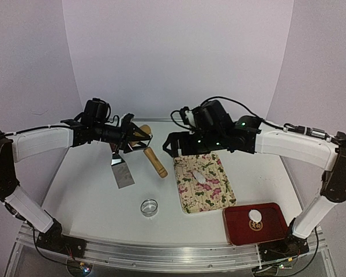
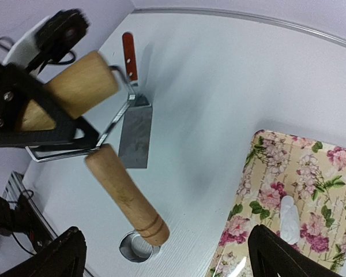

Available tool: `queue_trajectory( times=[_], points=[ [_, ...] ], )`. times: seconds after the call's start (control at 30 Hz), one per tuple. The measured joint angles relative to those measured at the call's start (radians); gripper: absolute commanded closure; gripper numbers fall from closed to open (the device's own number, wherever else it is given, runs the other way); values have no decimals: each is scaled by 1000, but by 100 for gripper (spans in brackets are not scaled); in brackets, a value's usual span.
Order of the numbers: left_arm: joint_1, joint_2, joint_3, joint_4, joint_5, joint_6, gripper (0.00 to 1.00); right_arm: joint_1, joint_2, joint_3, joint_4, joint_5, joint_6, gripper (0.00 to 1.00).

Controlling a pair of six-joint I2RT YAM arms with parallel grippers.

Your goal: Roll out the dumpling wrappers from the dough

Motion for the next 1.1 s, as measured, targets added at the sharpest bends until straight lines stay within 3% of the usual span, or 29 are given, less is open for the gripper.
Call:
queue_trajectory(
  times=[0.2, 0.5, 1.1],
  points=[
    [1, -76, -1, 166, -81, -157, 100, -137, -103, -211, 244, -168, 155, 2],
    [1, -88, 0, 288, -116, -296, 100, -139, -42, -253, 592, -442, 328, 2],
    [3, -108, -4, 420, -115, -435, 100, -142, 59, -243, 757, -554, 440, 2]
  ],
)
